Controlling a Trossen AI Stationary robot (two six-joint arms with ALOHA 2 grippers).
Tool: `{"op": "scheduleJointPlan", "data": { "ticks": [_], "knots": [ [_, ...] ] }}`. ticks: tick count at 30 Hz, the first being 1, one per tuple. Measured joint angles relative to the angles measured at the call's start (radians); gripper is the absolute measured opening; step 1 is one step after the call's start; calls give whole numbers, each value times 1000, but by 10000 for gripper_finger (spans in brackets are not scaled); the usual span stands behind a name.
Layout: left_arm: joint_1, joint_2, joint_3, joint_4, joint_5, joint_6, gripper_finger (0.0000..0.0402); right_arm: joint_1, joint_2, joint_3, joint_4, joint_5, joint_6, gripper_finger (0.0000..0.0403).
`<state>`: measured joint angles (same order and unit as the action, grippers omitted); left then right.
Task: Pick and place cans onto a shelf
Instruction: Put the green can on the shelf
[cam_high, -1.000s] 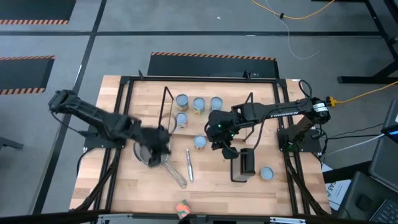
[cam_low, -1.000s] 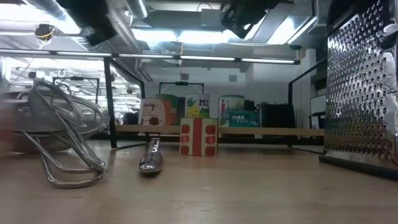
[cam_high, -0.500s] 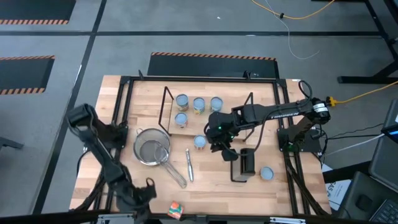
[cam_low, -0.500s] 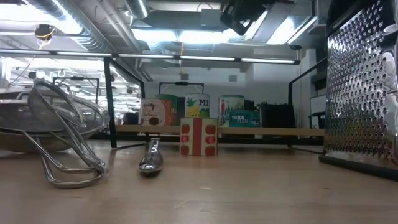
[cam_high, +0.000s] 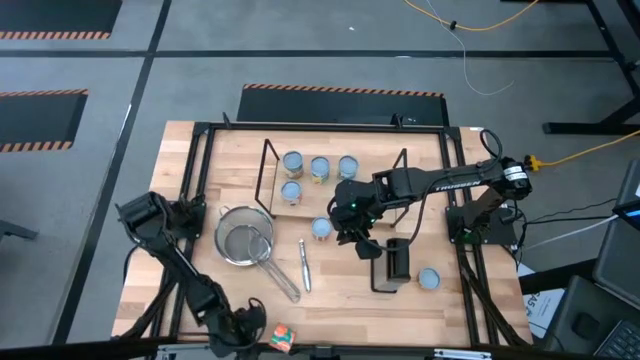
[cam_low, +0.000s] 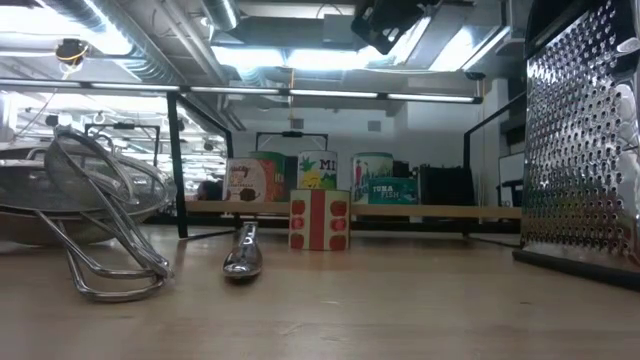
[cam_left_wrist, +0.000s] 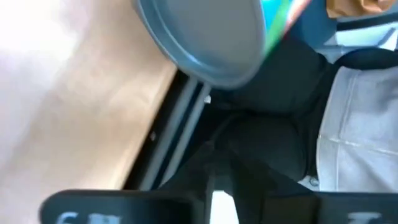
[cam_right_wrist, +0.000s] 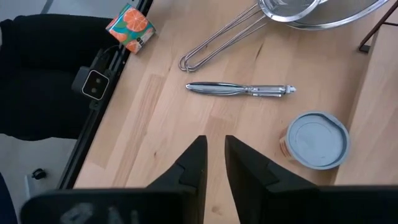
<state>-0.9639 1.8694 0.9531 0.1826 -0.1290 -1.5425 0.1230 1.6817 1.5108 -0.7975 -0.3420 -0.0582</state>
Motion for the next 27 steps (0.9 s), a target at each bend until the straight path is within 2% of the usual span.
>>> {"op": "scheduleJointPlan", "data": {
  "ticks": [9,20,27],
  "knots": [
    [28,0,0,-15,-1,77,111,0,0,0,0,0,-6,61],
    [28,0,0,-10,-95,140,118,0,0,0,1,0,-6,61],
    [28,0,0,-4,-97,140,119,0,0,0,1,0,-6,62]
  ]
}}
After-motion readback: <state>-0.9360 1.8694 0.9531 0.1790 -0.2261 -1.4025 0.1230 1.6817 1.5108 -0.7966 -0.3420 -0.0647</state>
